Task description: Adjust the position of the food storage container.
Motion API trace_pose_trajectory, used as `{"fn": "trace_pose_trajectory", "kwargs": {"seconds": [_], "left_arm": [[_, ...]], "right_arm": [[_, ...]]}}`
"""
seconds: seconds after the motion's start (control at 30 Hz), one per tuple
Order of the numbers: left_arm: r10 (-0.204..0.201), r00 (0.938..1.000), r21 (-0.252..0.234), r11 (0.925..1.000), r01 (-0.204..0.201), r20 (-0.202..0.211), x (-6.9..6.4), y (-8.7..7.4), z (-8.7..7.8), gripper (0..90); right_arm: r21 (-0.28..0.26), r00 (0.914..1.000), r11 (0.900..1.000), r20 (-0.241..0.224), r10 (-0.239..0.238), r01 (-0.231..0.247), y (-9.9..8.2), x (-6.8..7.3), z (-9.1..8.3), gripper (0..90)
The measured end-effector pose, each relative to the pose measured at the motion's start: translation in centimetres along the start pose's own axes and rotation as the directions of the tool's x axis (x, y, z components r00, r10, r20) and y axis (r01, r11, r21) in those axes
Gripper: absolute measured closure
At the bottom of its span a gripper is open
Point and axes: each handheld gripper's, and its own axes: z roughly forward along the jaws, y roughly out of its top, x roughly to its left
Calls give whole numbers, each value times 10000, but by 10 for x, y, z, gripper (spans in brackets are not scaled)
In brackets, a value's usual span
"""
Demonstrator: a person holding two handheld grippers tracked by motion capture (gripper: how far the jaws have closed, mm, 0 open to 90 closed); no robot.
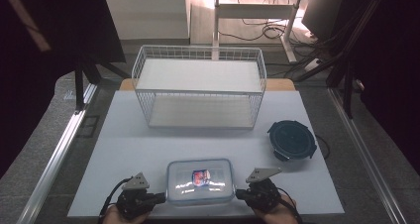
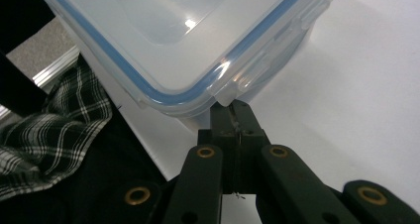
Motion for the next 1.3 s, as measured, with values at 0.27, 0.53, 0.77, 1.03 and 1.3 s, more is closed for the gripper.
{"fn": "trace_pose_trajectory", "kwargs": {"seconds": [0.27,0.53,0.77,1.03,1.3], "left_arm": [[-68,9985,-200,9998,57,-545,13,20,15,900],[-120,9961,-265,9996,97,-879,25,24,15,878],[654,9834,-358,9967,-725,-1690,20,11,-5,365],[1209,9740,-158,9919,-1262,-1915,16,1,-3,82],[1073,9783,-459,9921,-1171,-1770,22,-3,-1,42]], "right_arm": [[-271,9988,9994,431,244,-233,8,-16,3,897],[-306,9987,9995,501,70,-55,11,-20,6,896],[-845,9959,9959,872,-247,321,-5,-35,-13,540],[-1503,9949,9881,993,-170,319,-11,-43,-12,83],[-1258,9946,9914,1014,-219,347,-14,-45,-8,18]]}}
